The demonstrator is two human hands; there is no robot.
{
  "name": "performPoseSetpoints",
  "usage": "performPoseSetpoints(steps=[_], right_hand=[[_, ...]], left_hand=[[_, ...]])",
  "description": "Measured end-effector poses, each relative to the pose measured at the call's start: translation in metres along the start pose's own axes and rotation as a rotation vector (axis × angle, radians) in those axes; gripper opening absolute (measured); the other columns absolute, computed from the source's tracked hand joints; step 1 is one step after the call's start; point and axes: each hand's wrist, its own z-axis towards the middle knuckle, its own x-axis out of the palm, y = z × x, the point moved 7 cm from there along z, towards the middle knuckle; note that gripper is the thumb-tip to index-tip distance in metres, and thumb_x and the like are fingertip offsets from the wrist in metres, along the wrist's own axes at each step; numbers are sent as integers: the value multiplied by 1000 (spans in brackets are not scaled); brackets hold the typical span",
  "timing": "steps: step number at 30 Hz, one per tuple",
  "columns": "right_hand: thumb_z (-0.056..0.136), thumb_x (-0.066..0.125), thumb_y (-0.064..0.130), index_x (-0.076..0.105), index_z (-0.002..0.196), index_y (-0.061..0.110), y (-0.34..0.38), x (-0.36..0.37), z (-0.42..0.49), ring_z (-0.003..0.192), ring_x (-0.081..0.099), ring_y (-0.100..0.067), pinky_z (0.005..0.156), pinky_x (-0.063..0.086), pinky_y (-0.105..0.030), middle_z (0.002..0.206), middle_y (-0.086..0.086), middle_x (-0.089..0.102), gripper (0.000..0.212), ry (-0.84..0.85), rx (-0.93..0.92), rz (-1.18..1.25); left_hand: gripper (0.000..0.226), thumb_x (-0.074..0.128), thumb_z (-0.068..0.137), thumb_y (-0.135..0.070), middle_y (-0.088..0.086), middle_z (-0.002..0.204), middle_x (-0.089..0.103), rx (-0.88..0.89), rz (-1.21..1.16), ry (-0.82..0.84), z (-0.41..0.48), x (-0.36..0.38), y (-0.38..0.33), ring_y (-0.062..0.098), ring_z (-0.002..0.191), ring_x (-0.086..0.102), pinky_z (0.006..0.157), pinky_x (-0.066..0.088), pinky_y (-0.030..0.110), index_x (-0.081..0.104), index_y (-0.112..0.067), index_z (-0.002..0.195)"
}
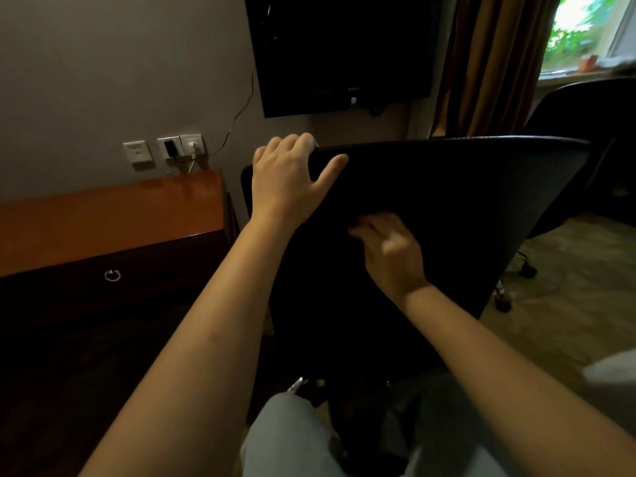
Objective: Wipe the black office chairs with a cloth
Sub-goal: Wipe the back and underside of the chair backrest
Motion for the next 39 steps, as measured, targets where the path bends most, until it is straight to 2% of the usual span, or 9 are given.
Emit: performPoseSetpoints(steps=[5, 8, 13, 16, 21, 24, 31, 36, 39], right_hand=[[66, 67, -3, 73, 86, 14, -17, 39, -54, 95, 50, -20, 76, 42, -27, 92, -4, 67, 26, 122, 78, -29], [69, 64, 8, 72, 87, 19, -19, 51, -69, 94, 53, -19, 70, 44, -27, 95, 1, 65, 22, 244, 107, 14], [59, 81, -8, 74, 93, 14, -33, 78, -104, 94, 67, -34, 66, 59, -41, 101, -7, 70, 41, 569, 234, 88], [68, 76, -7, 73, 98, 13, -29, 54, -75, 100, 64, -31, 73, 55, -37, 104, -7, 68, 36, 463, 272, 104], [79, 64, 0, 72, 100, 7, -4, -33, 19, 98, 56, -21, 88, 45, -25, 103, -11, 65, 23, -95, 213, 169], [85, 64, 4, 71, 103, 8, 0, -40, 34, 103, 57, -22, 95, 40, -20, 108, -10, 65, 20, -151, 151, 92], [72, 48, 22, 75, 91, 24, -5, 60, -58, 98, 49, -16, 79, 39, -24, 96, 2, 69, 32, 245, 114, 41], [35, 90, 14, 74, 77, 33, -6, 102, -107, 80, 69, -18, 59, 57, -24, 86, 9, 70, 48, 564, 191, 37], [22, 93, 15, 74, 70, 35, -8, 100, -106, 72, 70, -14, 53, 56, -22, 79, 12, 70, 55, 569, 214, 22]], left_hand=[[50, 43, 93, -60, 2, 102, 61, -6, -21, 7, -1, 0, -1, 22, 99, 51, 85, 28, 30, 58, -14, 105], [50, 42, 94, -60, 2, 102, 60, -9, -34, 29, 0, -3, -1, 22, 99, 51, 83, 25, 28, 58, -13, 105], [51, 40, 94, -61, 0, 100, 57, -26, -44, 61, -5, -4, -3, 19, 98, 49, 86, 28, 29, 57, -14, 105], [52, 39, 94, -62, 0, 102, 57, -46, -29, 76, -6, -4, -6, 20, 100, 49, 91, 31, 32, 56, -14, 108], [53, 38, 94, -62, 1, 105, 58, -50, -22, 105, -4, -1, -11, 20, 101, 50, 89, 30, 30, 55, -15, 109], [52, 37, 94, -62, 1, 107, 59, -56, -9, 100, -3, 0, -14, 20, 103, 50, 89, 29, 30, 55, -15, 110], [51, 40, 94, -60, 1, 102, 60, -60, -6, 47, -1, 1, -19, 21, 100, 52, 89, 31, 32, 58, -14, 108], [51, 39, 94, -60, 2, 101, 60, -53, 5, 62, -2, 0, -22, 21, 98, 51, 89, 32, 32, 57, -14, 107], [52, 35, 95, -61, 1, 102, 59, -46, 22, 87, -3, 1, -25, 21, 99, 51, 90, 32, 32, 56, -15, 108]])
